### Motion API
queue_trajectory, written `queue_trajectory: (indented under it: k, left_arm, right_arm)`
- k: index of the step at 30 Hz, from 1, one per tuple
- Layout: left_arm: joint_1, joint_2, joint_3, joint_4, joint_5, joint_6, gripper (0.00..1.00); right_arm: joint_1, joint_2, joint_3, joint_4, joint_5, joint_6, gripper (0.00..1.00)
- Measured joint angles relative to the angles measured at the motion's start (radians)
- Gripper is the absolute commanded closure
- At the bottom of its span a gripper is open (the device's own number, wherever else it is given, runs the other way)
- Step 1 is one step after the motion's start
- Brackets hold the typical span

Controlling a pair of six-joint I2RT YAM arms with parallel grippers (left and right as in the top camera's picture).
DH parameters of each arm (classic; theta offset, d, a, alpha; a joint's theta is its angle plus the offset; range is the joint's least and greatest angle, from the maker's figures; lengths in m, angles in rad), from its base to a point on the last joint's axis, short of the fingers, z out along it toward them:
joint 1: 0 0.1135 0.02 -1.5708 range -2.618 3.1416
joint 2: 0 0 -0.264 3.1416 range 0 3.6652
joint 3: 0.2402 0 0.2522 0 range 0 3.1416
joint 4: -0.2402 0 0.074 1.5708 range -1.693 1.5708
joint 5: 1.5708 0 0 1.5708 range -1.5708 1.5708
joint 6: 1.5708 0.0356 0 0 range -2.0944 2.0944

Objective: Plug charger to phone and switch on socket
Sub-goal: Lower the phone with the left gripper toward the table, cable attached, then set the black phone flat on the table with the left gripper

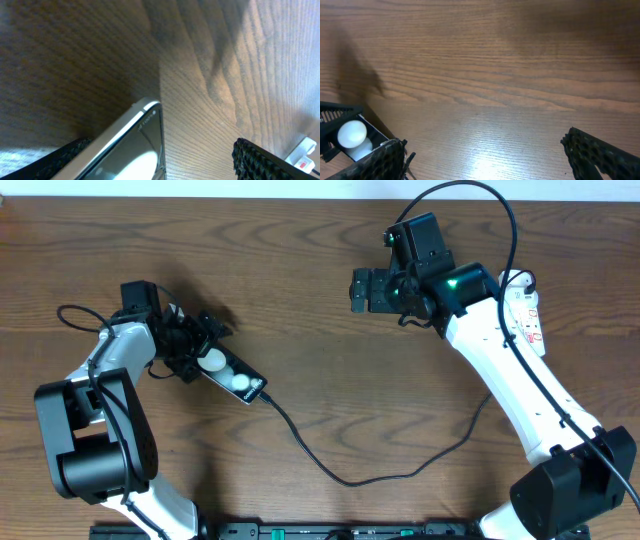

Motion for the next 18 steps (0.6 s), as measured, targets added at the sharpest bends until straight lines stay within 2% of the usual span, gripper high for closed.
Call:
queue_trajectory:
  k: [12, 14, 18]
  left_arm:
    - [0.000, -0.003, 0.001, -0.023, -0.025, -0.013, 0.07]
    - [0.000, -0.003, 0.001, -0.022, -0.026, -0.022, 0.16]
    - [0.000, -0.003, -0.001, -0.019, -0.046, -0.051, 0.20]
  right_arm:
    - [0.000, 0.000, 0.000, 0.000, 0.000, 0.000, 0.01]
    - [0.000, 0.000, 0.000, 0.000, 0.000, 0.000, 0.01]
    - [0.000, 0.000, 0.000, 0.000, 0.000, 0.000, 0.01]
